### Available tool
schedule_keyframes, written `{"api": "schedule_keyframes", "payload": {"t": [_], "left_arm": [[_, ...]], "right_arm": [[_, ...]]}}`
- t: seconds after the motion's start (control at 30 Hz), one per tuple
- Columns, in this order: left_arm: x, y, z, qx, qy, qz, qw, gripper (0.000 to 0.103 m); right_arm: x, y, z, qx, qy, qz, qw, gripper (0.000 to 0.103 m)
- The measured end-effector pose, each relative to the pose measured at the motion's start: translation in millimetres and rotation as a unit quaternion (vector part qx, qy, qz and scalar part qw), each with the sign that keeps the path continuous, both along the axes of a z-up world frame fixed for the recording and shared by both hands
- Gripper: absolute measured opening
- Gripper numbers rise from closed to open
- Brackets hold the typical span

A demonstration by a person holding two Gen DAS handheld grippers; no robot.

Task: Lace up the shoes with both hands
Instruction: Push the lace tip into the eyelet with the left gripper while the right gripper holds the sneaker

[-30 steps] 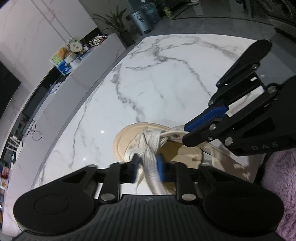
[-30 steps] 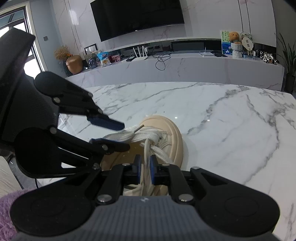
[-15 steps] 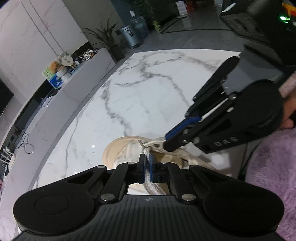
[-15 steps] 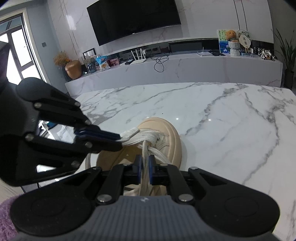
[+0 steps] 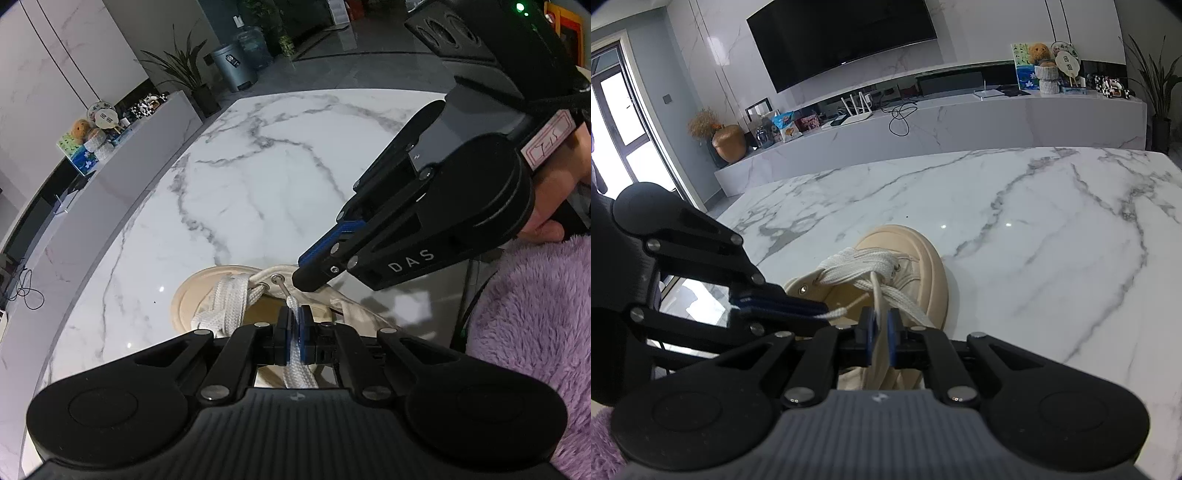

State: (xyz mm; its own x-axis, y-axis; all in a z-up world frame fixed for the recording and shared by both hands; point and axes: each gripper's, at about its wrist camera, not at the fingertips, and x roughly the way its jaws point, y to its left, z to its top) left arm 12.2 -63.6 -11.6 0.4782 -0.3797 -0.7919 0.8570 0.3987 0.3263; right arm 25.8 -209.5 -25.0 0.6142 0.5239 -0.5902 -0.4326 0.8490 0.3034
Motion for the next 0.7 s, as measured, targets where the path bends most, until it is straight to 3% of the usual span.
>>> {"api": "schedule_keyframes", "payload": {"t": [0.7], "left_arm": [[17, -8, -4, 0.006, -0.011, 0.013, 0.9998, 0.002]], "right_arm": [[-3, 1, 5, -0.011, -0.018, 0.019, 1.0, 0.013]]}}
